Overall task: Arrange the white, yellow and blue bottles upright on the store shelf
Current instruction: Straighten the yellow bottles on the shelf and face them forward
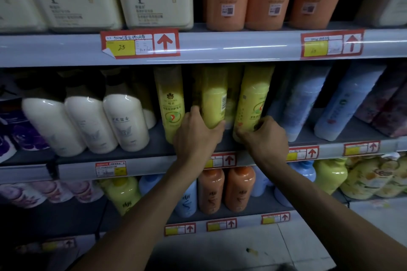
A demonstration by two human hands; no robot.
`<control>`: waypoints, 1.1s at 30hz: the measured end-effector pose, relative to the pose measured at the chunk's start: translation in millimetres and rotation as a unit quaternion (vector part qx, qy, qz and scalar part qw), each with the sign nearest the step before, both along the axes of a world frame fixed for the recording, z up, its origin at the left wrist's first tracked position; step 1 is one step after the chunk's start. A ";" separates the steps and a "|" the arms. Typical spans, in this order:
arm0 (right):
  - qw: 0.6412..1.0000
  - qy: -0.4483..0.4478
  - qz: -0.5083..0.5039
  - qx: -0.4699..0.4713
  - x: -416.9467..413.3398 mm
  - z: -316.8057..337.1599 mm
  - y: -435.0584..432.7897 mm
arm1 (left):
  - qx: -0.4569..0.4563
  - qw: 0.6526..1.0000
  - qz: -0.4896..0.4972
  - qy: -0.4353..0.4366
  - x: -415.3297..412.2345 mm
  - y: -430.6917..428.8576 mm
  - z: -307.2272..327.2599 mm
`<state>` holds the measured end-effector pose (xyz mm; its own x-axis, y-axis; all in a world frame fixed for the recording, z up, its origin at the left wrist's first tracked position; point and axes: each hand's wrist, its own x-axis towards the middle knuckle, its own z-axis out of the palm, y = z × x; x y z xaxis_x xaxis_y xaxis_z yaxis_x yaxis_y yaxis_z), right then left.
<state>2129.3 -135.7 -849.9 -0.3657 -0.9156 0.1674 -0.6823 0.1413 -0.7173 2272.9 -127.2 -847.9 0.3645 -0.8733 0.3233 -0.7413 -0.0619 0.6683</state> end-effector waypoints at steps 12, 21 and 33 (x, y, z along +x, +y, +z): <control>0.999 0.007 -0.043 -0.016 -4.1 -6.6 -7.5 | -0.003 1.000 0.000 -0.002 1.6 0.0 1.8; 0.996 -0.041 -0.073 -0.044 -9.0 -2.7 -3.4 | 0.010 0.998 -0.036 0.051 13.7 17.2 4.8; 0.998 0.011 0.045 -0.033 30.2 -8.2 0.9 | -0.056 0.993 -0.035 0.097 42.1 43.9 -5.8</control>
